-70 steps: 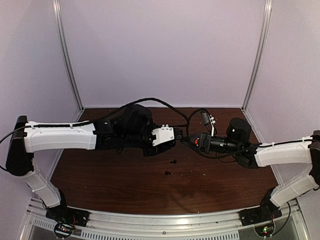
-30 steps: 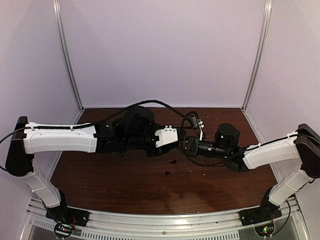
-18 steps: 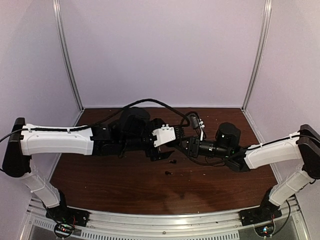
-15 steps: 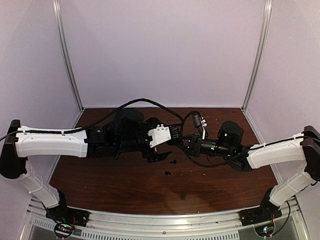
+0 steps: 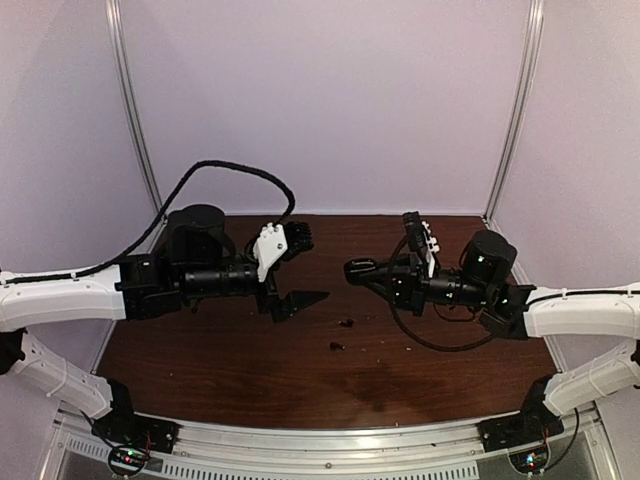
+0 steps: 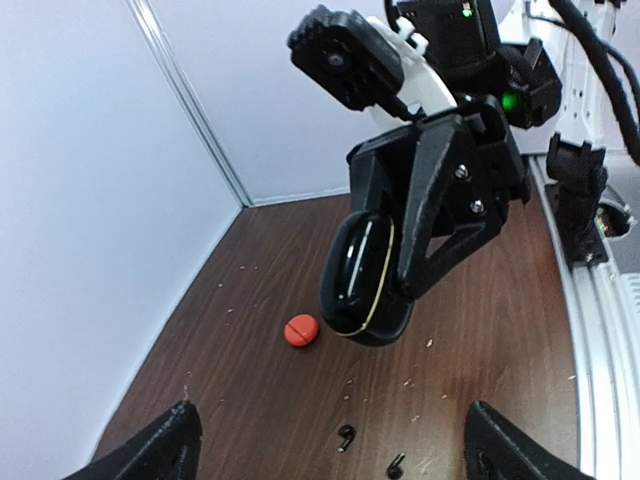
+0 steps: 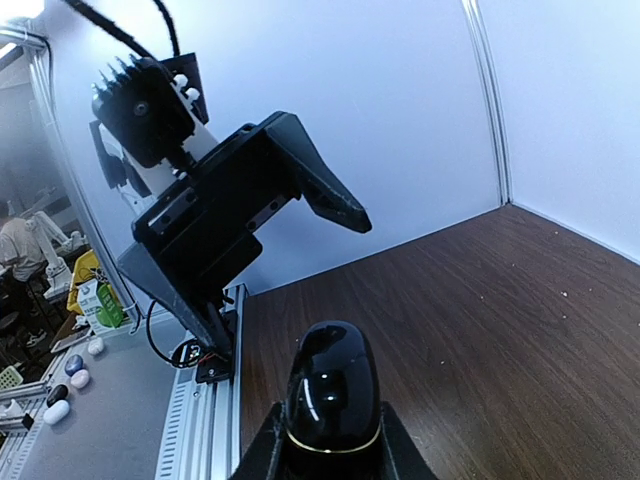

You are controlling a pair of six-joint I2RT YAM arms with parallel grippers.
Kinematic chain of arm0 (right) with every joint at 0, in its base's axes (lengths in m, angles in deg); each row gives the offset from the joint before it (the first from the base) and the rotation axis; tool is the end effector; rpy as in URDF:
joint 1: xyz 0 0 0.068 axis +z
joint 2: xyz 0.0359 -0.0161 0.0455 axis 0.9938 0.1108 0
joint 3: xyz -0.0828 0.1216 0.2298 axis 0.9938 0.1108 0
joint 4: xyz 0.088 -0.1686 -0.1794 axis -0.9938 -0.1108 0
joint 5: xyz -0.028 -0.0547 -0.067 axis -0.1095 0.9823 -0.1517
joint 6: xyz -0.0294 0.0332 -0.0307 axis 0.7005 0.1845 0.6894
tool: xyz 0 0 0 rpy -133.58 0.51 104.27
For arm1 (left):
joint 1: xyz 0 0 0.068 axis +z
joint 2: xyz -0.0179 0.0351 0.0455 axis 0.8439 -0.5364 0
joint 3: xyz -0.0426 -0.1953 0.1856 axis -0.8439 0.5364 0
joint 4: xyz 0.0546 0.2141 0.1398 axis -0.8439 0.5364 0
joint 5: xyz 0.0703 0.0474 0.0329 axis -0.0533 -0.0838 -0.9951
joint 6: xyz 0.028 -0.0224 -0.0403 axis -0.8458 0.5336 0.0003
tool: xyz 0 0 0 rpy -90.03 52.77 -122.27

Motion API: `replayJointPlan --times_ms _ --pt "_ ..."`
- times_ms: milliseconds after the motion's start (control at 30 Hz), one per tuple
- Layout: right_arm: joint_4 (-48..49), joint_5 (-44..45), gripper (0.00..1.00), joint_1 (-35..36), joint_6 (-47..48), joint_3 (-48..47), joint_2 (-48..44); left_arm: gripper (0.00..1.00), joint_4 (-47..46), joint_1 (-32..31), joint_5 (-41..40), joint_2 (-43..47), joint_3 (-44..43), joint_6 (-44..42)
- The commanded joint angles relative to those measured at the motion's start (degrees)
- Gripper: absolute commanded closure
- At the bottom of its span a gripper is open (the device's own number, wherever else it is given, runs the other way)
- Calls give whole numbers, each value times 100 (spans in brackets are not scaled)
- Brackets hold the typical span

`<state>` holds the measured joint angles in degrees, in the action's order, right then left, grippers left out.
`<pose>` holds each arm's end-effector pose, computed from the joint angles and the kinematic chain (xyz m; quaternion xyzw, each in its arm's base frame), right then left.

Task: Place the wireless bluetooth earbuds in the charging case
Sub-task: Pass from the right arm to the left

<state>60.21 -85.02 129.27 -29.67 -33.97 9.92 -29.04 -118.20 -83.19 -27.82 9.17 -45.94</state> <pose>0.1713 0.2073 0.2760 -0.3899 0.5726 0.5577 0.4572 0.1430 -0.2625 0.3247 0.5063 0.6007 -0.2840 0.5497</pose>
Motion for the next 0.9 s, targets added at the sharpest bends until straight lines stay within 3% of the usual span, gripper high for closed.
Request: replayJointPlan --times_ms 0,133,267,667,867 --pt "-497 -231 89 -2 847 -8 -363 16 -281 216 1352 -34 -233 662" --pt "-695 -390 89 39 1175 -62 -507 36 -236 336 2176 -378 -510 860" --pt "-999 -463 90 157 1495 -167 -552 48 -161 399 2717 -726 -777 971" --pt "-1228 -406 90 358 1708 -309 -473 62 116 390 2881 -1151 -1061 781" --pt "-1269 -417 90 377 1748 -381 -424 63 181 391 2833 -1310 -1152 767"
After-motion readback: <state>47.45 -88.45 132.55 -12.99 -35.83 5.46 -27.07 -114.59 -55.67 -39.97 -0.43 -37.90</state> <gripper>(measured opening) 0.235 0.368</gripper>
